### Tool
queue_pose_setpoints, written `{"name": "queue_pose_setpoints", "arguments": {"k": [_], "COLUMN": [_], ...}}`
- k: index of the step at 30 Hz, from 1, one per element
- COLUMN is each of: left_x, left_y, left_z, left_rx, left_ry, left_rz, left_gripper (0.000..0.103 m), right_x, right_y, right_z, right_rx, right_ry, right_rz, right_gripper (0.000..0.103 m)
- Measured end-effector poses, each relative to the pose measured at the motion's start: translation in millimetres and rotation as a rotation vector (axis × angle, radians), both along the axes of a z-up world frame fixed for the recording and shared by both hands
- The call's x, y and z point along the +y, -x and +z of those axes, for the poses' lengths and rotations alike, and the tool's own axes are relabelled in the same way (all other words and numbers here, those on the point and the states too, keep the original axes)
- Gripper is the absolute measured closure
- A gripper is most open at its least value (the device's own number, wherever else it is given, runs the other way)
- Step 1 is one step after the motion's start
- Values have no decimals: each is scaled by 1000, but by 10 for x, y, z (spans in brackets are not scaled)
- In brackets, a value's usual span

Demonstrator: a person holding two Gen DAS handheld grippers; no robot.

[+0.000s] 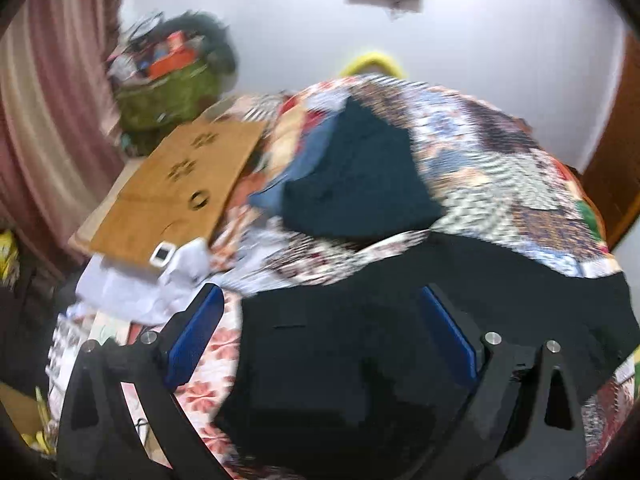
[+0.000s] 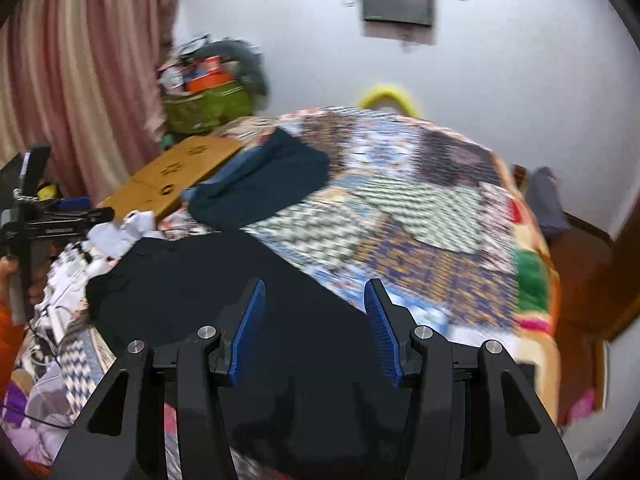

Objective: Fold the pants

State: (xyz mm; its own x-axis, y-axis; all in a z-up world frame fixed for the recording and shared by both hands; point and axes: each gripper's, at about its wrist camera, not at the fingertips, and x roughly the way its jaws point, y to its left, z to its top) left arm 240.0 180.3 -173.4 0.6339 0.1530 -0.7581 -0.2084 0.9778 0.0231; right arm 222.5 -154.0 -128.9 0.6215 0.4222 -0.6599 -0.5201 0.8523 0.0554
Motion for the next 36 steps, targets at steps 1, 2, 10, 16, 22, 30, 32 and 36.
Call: {"name": "queue_pose_setpoints", "arguments": {"k": [1, 2, 10, 16, 22, 30, 32, 36], "left_x": [139, 250, 819, 925, 877, 948, 958, 961], "left_y": [-20, -39, -255, -416, -542, -517, -492, -453], "left_z": [-72, -146, -847, -1190, -1362, -1468, -1499, -1530], "left_rx": [20, 42, 211, 290, 325, 308, 306, 296], "left_ry": [7, 16, 76, 110, 80, 71, 47, 24], "left_rz": [22, 39, 102, 98, 49, 12, 26, 67], "left_gripper": [5, 5, 5, 5, 5, 3, 3, 3], "right_x": [146, 229, 1071, 1582, 1914, 2110, 2102, 2104], "right_y": [-61, -103, -650, -1055, -1418, -1539, -1502, -1523], "right_z": [-36, -62, -425, -716, -993, -1310, -1316, -1339], "right_rx": [11, 18, 130, 223, 328, 376, 342, 319], "right_ry": [0, 1, 56, 106, 105, 192, 203, 201], "right_rz": [32, 50, 196, 261, 262, 282, 284, 273], "right_gripper": [55, 55, 55, 55, 61, 91, 93, 94]}}
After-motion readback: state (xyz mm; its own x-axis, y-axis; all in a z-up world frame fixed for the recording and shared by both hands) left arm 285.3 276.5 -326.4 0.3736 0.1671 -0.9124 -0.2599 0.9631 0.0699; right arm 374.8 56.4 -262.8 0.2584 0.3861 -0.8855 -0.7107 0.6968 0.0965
